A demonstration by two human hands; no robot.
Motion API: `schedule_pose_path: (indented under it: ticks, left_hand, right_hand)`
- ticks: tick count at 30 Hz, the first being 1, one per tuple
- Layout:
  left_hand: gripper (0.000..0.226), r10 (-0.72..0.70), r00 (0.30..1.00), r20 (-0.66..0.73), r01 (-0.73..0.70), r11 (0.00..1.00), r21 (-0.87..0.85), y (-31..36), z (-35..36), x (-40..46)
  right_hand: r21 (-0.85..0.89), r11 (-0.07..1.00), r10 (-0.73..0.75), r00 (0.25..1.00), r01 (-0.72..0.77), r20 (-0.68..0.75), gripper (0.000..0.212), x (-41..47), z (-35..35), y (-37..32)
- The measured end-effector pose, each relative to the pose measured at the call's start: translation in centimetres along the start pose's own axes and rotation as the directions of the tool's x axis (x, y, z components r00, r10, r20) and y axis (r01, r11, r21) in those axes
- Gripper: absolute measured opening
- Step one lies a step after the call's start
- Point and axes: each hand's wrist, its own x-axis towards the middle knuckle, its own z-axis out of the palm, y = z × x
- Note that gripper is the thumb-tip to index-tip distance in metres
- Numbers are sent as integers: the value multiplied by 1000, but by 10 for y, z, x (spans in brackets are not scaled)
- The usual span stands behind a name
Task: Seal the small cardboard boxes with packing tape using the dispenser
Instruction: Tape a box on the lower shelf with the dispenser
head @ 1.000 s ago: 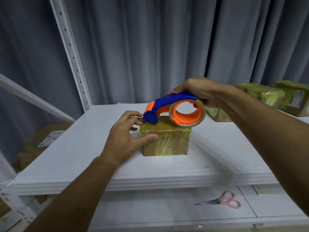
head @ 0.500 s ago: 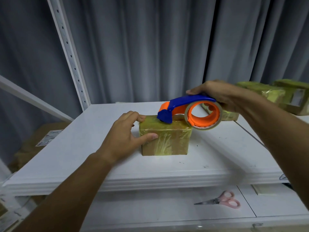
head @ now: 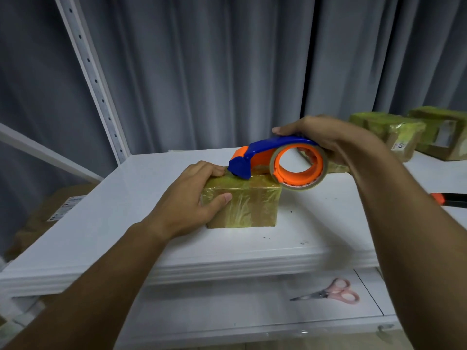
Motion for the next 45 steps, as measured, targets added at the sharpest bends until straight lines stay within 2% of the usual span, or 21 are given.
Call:
schedule_pose_path:
  ticks: [5, 8, 13, 16, 24, 28, 32, 38, 42, 45]
  left_hand:
    - [58, -15, 1000, -13, 16, 998, 65, 9, 2, 5]
    - [54, 7, 1000, -9, -7, 999, 40, 10, -3, 6]
    - [50, 105, 994, 11, -105, 994, 10, 12, -11, 6]
    - [46, 112, 993, 30, -110, 993, -53, 13, -10, 6]
    - [32, 93, 994, 51, -83, 982, -170, 11, -4, 0]
    - [36, 76, 994, 73, -64, 986, -154, 9, -4, -2]
    - [46, 37, 996, 82, -23, 986, -164, 10, -4, -3]
    - [45, 63, 996, 65, -51, 984, -172, 12, -3, -5]
    - [47, 58, 995, 82, -46, 989, -143, 15, -4, -5]
    - [48, 52, 991, 124, -53, 999, -2, 19, -10, -3]
  right_hand:
    - [70, 997, -33, 999, 36, -34, 46, -13, 4, 5]
    - [103, 993, -45, 997, 51, -64, 47, -24, 6, 5]
    - [66, 992, -101, 987, 110, -128, 46, -38, 4, 12]
    - [69, 989, -119, 983, 129, -140, 42, -41, 3, 15]
    - [0, 993, -116, 989, 116, -91, 46, -44, -4, 17]
    - [-35, 994, -110, 989, 107, -94, 50, -48, -13, 18]
    - [21, 996, -90, 995, 91, -38, 45, -57, -23, 22]
    - [34, 997, -77, 997, 76, 31, 41, -66, -30, 21]
    - [81, 995, -62, 997, 57, 52, 31, -68, -30, 24]
    - [120, 992, -47, 997, 40, 58, 36, -68, -28, 28]
